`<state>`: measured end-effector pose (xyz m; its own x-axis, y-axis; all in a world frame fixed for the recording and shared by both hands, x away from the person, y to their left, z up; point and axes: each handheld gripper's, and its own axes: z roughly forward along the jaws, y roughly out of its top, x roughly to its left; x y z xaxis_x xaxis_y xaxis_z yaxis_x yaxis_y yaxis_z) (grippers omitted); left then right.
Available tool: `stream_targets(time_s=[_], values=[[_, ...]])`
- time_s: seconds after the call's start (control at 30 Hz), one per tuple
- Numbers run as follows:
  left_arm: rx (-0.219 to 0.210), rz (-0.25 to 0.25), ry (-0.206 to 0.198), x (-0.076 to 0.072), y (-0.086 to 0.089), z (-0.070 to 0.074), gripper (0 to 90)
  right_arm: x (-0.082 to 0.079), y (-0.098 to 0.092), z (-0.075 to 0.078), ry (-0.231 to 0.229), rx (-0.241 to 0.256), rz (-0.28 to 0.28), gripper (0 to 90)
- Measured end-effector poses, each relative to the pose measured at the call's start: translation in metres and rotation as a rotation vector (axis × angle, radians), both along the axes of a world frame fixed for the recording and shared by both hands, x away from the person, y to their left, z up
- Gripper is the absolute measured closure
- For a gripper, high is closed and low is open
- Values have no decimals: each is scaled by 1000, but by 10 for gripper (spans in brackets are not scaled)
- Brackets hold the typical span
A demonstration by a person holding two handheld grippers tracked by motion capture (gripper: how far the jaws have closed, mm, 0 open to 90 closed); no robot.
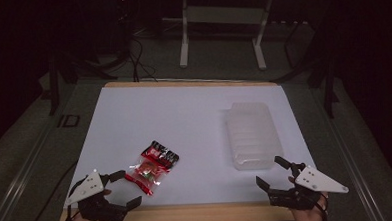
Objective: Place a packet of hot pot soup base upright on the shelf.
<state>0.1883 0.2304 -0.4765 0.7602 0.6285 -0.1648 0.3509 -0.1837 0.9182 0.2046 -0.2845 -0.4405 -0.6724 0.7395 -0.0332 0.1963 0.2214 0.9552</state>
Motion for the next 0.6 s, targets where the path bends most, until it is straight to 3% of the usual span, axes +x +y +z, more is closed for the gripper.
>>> stream_targets(time_s=[0.2,0.37,0.53,0.6], values=[[56,-52,31,5,-8,-4,10,-1,5,0,20,-12,23,119],[54,-84,41,14,-15,3,10,-5,12,2,43,6,52,103],[56,-105,45,19,-19,10,22,-13,21,5,-13,-26,80,103],[73,-111,40,24,-22,14,22,-16,24,6,-14,-27,93,103]])
